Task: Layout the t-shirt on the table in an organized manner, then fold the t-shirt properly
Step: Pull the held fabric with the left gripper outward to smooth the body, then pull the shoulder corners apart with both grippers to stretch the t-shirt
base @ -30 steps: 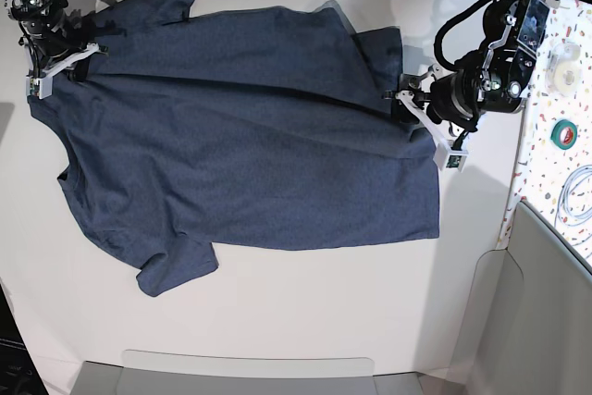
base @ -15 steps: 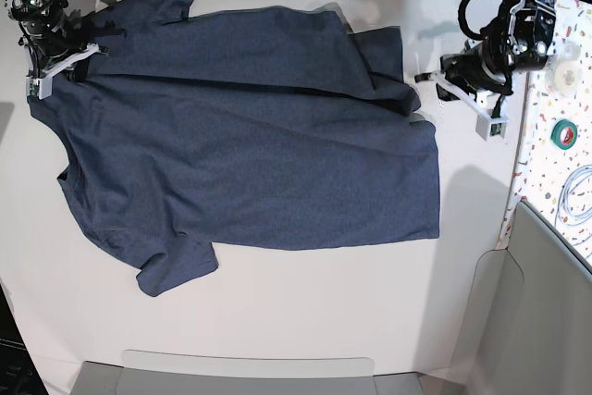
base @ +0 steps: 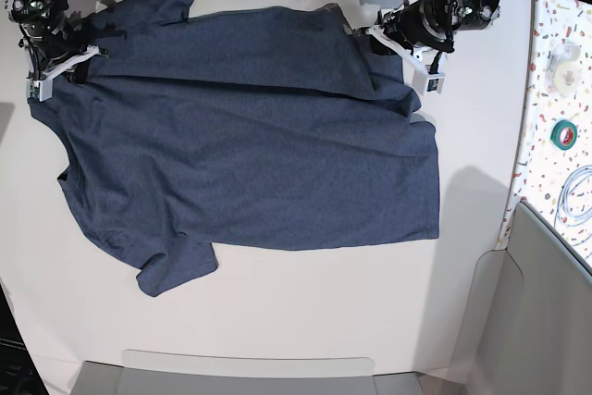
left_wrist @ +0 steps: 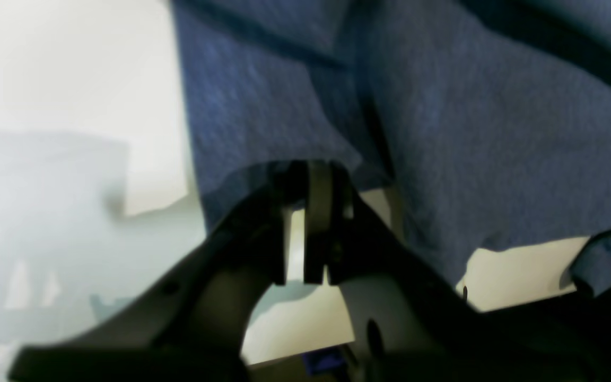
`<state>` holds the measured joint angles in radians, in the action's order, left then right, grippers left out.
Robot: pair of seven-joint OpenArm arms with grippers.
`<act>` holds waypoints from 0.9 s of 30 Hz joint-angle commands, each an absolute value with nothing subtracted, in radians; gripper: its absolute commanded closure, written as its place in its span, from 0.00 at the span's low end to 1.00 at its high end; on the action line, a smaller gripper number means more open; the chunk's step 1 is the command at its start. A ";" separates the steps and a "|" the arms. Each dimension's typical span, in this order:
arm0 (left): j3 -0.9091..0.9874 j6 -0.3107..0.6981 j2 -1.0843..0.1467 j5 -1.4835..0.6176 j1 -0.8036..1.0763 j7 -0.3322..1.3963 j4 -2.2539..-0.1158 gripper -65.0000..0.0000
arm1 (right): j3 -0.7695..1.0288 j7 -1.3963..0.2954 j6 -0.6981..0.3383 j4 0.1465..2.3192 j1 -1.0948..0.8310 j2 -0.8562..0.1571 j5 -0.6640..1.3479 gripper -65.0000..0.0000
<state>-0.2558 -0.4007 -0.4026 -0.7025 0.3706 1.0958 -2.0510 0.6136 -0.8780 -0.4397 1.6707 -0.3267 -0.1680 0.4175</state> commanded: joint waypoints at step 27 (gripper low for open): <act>-0.252 -0.409 -0.458 -0.285 0.479 1.047 -1.945 0.95 | 0.618 -0.990 -0.427 1.979 -0.377 -0.168 0.390 1.00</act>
